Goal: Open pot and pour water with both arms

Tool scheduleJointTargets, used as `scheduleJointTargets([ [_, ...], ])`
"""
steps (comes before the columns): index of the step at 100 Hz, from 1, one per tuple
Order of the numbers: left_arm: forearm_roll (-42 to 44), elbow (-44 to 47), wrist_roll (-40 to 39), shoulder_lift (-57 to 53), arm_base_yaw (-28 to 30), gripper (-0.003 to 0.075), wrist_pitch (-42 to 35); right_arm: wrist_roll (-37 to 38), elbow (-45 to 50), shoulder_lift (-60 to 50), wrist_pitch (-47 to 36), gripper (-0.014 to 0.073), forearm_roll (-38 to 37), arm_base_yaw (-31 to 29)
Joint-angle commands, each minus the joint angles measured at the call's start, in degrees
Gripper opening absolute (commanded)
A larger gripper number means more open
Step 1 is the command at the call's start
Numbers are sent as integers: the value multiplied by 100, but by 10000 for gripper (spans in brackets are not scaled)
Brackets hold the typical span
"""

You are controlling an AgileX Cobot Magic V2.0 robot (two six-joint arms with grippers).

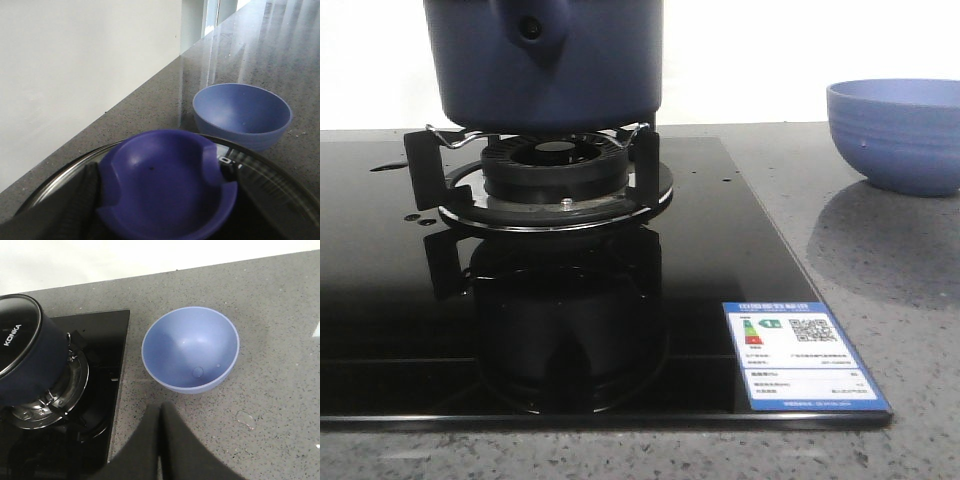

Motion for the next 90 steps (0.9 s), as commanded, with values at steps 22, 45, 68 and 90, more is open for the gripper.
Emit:
scheduleJointTargets([
  [22, -1424, -173, -3, -437, 77, 463, 164, -547, -124, -27, -683, -63, 3, 24],
  [45, -681, -161, 27, -592, 102, 461, 8, -547, -68, -53, -669, -63, 100, 24],
  [68, -909, -173, 26, -883, 177, 393, 96, -889, 730, -410, -1214, -63, 127, 24],
  [90, -826, 302, -139, -2148, 329, 153, -581, -1752, 2345, -1681, -3171, -63, 594, 24],
])
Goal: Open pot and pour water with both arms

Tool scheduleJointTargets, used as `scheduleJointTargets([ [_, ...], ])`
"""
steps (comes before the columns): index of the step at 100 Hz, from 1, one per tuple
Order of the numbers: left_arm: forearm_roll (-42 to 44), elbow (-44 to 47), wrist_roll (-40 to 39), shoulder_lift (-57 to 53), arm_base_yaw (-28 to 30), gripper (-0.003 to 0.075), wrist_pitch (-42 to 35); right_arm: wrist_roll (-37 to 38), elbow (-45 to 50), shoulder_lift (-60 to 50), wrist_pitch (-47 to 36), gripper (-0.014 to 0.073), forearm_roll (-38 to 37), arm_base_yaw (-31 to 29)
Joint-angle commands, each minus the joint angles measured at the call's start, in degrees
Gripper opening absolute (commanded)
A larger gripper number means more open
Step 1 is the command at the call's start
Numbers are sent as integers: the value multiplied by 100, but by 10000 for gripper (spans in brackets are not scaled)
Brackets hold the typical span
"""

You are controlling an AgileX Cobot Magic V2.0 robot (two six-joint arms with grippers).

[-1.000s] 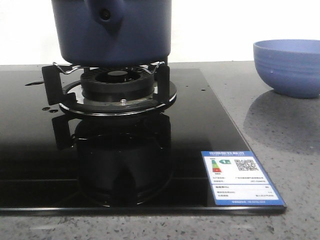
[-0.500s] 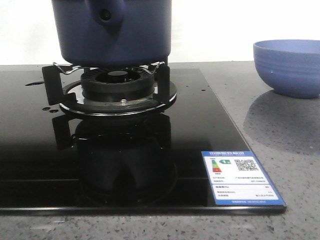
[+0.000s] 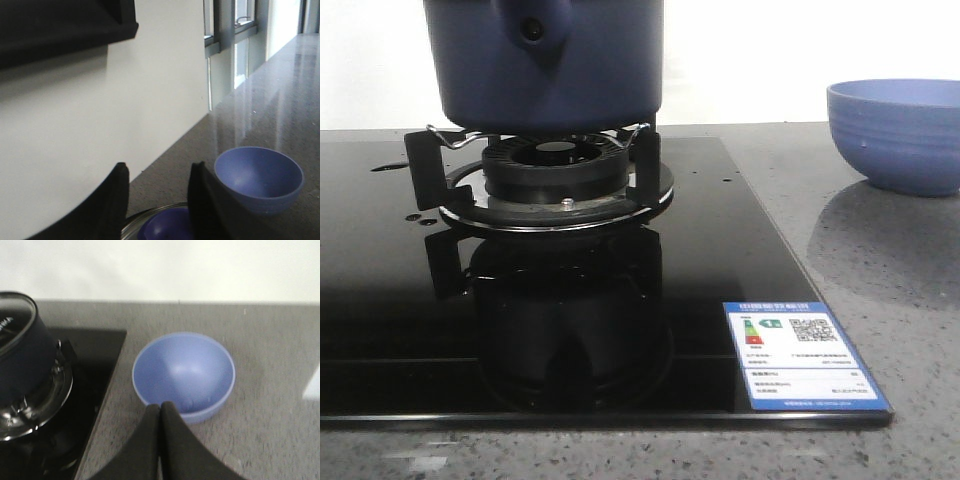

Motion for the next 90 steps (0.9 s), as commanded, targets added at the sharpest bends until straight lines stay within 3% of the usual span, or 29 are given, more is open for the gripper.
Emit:
scheduleJointTargets([
  [1, -359, 100, -88, -768, 27, 150, -321, -430, 462, -585, -1192, -63, 305, 24],
  [25, 24, 1767, -149, -3005, 27, 129, -1735, -466, 1863, -2053, -1800, -64, 305, 49],
  [32, 24, 2381, -591, -3693, 27, 116, -2053, -466, 2203, -2348, -1953, -64, 428, 194],
  [51, 871, 3553, -1465, -5197, 27, -15, -2433, -466, 2804, -2719, -2137, -65, 644, 664],
  [61, 1149, 3858, -1857, -5586, 27, -20, -2582, -466, 2894, -2770, -2183, -65, 644, 866],
  [90, 1134, 4051, -1857, -5794, 27, -20, -2704, -466, 2894, -2770, -2120, -64, 644, 938],
])
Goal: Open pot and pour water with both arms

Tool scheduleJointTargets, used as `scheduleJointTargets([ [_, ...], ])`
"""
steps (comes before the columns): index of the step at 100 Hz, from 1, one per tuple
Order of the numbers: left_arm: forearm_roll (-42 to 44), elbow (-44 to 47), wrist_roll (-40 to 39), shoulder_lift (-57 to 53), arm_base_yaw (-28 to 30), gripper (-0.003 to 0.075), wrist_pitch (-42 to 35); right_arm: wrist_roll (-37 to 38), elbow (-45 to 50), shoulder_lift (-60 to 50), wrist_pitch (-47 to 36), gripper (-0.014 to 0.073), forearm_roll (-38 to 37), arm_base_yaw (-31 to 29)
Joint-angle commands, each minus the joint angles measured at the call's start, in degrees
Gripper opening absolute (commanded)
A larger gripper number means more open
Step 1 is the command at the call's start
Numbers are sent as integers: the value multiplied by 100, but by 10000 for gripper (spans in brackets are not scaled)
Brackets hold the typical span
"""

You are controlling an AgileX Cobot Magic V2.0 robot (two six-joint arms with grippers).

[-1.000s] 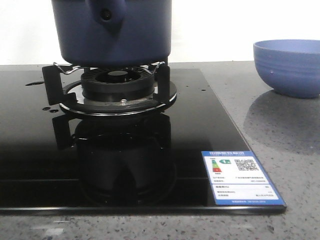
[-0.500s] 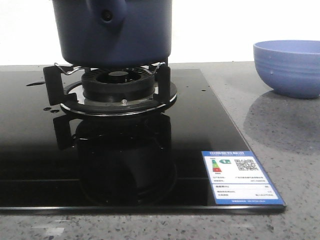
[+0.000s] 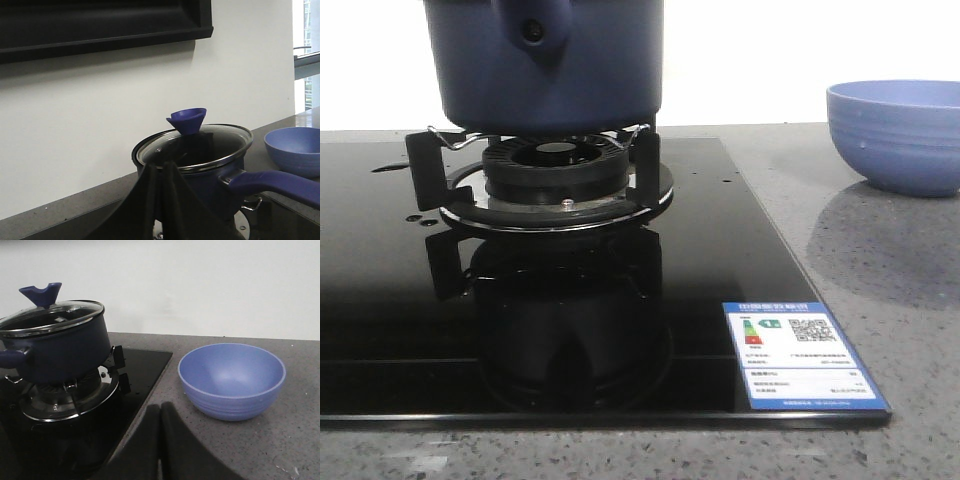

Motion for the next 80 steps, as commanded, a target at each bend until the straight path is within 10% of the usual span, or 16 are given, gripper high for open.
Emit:
scheduleJointTargets([
  [1, -179, -149, -86, 34, 3, -20, -109, -79, -129, 59, -381, -64, 82, -1],
  [80, 298, -156, -86, -61, -566, -20, -142, -79, -129, 59, -373, -64, 82, -1],
])
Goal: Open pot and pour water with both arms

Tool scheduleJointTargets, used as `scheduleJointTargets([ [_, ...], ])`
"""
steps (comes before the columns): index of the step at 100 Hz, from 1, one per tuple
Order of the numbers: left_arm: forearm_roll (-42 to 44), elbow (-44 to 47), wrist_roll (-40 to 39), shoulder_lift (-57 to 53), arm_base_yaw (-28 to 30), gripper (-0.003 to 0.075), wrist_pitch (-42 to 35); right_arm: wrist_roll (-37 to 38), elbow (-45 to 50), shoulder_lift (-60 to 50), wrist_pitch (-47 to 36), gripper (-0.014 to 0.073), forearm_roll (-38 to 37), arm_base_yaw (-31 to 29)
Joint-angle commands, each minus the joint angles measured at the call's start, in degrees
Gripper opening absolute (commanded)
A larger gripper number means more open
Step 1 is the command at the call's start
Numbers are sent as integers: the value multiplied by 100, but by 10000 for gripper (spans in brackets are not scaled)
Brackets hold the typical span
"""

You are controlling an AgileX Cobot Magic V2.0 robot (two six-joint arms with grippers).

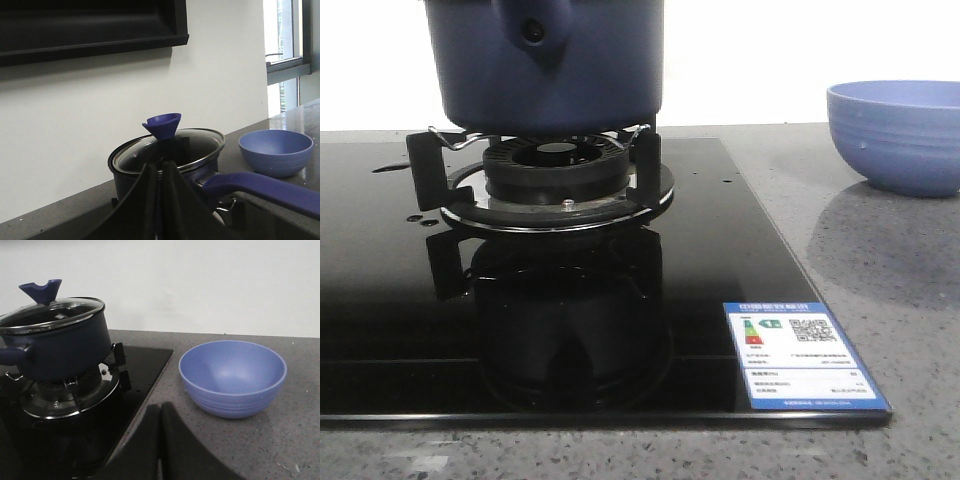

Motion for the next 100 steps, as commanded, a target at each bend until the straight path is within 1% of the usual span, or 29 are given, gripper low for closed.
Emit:
scheduleJointTargets([
  [1, 276, -177, -56, 28, -32, -20, -55, -79, -129, 72, -413, -64, 82, -1],
  [6, 886, -177, -219, 17, -32, -20, 8, -79, -129, 72, -413, -64, 82, -1],
  [9, 1583, -177, -524, 17, -32, -20, 110, -79, -129, 72, -413, -64, 82, -1],
  [13, 2394, -164, -1315, 17, -32, -20, 103, -79, -129, 72, -413, -64, 82, -1],
  [14, 2745, -150, -1491, 17, -32, -20, 64, -79, -129, 72, -413, -64, 82, -1],
  [17, 3487, -111, -2453, 17, -32, -20, -58, -79, -129, 72, -413, -64, 82, -1],
  [18, 3866, -79, -2656, 17, -32, -20, -100, -79, -129, 72, -413, -64, 82, -1],
  [19, 4055, -61, -2859, 17, -32, -20, -195, -79, -129, 72, -413, -64, 82, -1],
  [20, 4241, -41, -3261, 17, -32, -20, -246, -79, -129, 72, -413, -64, 82, -1],
  [21, 4605, 5, -3456, -1, -32, -20, -358, -79, -129, 72, -413, -64, 82, -1],
  [22, 4780, 30, -3818, -9, -32, -20, -417, -79, -129, 72, -413, -64, 82, -1],
  [23, 5107, 85, -3988, -21, -32, -20, -480, -79, -129, 72, -413, -64, 82, -1],
  [24, 5261, 116, -4296, -21, -32, -20, -608, -79, -129, 72, -413, -64, 82, -1],
  [25, 5547, 182, -4434, -36, -32, -20, -674, -79, -129, 72, -413, -64, 82, -1],
  [29, 6116, 362, -5067, -119, -23, -20, -1079, -79, -129, 72, -413, -64, 82, -1],
  [35, 6773, 734, -5490, -327, -23, -20, -1676, -79, -129, 72, -413, -64, 82, -1],
  [40, 7006, 1055, -5695, -557, -9, -20, -2081, -79, -129, 72, -413, -64, 82, -1],
  [47, 7086, 1532, -5907, -947, 104, -20, -2521, -79, -129, 72, -413, -64, 82, -1],
  [58, 7112, 2083, -6268, -1513, 388, -20, -2595, -79, -129, 72, -413, -64, 82, -1],
  [68, 7251, 2371, -6754, -1805, 734, -20, -2367, -79, -129, 72, -413, -64, 82, -1],
  [79, 7262, 2608, -7188, -1853, 1039, -20, -2088, -79, -129, 72, -413, -64, 82, -1],
  [88, 7213, 2733, -7387, -1853, 1182, -20, -1535, -79, -129, 72, -413, -64, 82, -1],
  [95, 7188, 2815, -7465, -1853, 1182, -20, -1214, -79, -129, 72, -413, -64, 82, -1],
  [100, 7172, 2815, -7465, -1866, 1182, -20, -847, -79, -129, 72, -413, -64, 82, -1],
])
